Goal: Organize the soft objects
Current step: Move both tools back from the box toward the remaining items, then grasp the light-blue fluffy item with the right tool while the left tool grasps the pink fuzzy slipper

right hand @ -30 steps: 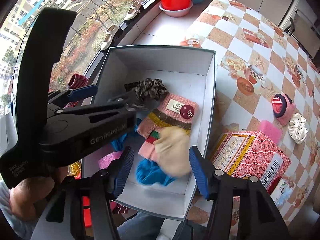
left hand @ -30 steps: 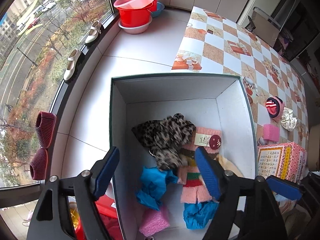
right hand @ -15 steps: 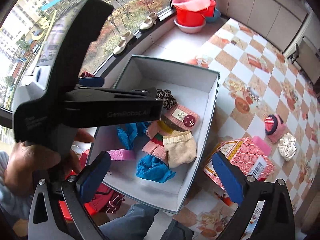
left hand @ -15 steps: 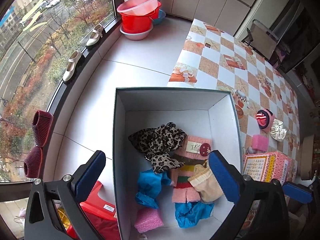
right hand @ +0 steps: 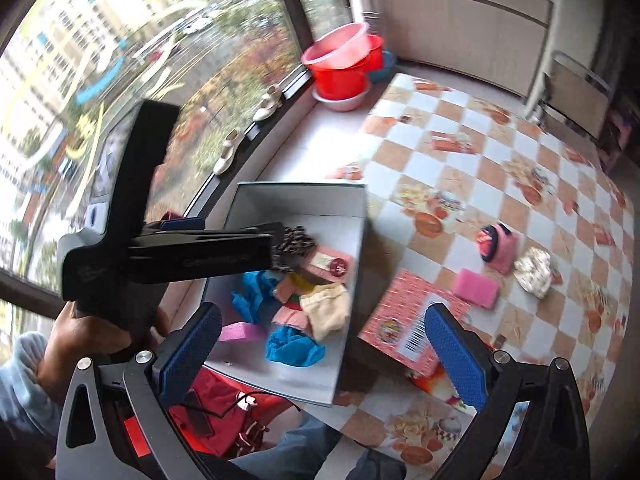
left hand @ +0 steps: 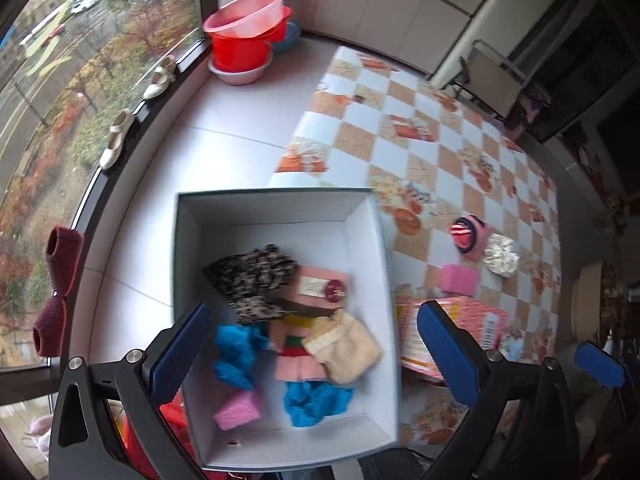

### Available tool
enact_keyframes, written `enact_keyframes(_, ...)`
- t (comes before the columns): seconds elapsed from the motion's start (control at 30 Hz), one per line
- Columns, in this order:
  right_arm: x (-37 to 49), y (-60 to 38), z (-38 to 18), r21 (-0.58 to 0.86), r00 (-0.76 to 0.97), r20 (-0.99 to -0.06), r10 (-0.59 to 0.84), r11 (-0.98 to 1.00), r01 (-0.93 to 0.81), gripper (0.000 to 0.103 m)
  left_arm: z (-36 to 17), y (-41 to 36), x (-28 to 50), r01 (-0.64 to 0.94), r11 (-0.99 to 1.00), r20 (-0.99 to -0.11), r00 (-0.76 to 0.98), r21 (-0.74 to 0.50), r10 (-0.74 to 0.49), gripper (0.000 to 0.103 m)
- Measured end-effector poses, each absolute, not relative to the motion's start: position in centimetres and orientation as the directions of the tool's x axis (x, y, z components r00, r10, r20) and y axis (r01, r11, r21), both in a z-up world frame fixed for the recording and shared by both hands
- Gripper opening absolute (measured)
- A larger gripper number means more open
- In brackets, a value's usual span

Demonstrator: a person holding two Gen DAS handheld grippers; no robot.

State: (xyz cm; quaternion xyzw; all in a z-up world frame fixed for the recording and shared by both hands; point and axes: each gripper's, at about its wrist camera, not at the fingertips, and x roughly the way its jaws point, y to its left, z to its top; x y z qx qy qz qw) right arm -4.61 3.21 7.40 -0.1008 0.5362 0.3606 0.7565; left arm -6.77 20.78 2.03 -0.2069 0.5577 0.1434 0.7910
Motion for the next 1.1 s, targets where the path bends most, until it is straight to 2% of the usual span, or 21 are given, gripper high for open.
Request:
enact_keyframes(0.17,-1.8,-3.7,6.5,0.260,0.214,-0.886,0.411,0.823,-0.505,0.102,3.3,16.7,-3.9,-0.392,0.896,-0.939,0.336,-0.208,-0.071,0.103)
enact_keyframes(0.33,1.0,-12.8,2.7,0.268,0.220,-0.918,0.330,0.925,-0.268,0.102,3.3,11.8,-1.0,-0.330,0.898,-0.933,0.307,-0.291,-0.190,0.103)
enact_keyframes(0.5,2.4,-22.4,-3.5,0.263,0.118,-0.959,0.257,0.964,0.043,0.102,2.4,6.3,2.3,-0.288,0.898,-0.930,0.257,-0.334,-0.263,0.103)
enact_keyframes(0.6,2.6,-26.1,-6.6,0.262,0.057,-0.965,0.256,0.953,0.155,0.102,1.8,3.6,4.7,-0.284,0.899,-0.932,0.240,-0.334,-0.270,0.103)
enact_keyframes(0.87,2.5,-28.5,-11.7,0.252,-0.050,-0.965,0.259,0.960,0.118,0.102,-3.8,0.4,12.3,-0.381,0.896,-0.972,0.152,-0.227,-0.181,0.103)
enact_keyframes(1.0,2.9,-28.6,-13.3,0.274,-0.061,-0.958,0.279,0.959,0.075,0.102,-8.1,0.2,15.2,-0.422,0.901,-0.994,0.070,-0.102,-0.079,0.103)
enact_keyframes(1.1,2.9,-28.1,-14.3,0.252,-0.067,-0.966,0.250,0.968,-0.022,0.102,-10.8,-0.1,16.6,-0.409,0.913,-1.000,0.011,0.008,0.014,0.103)
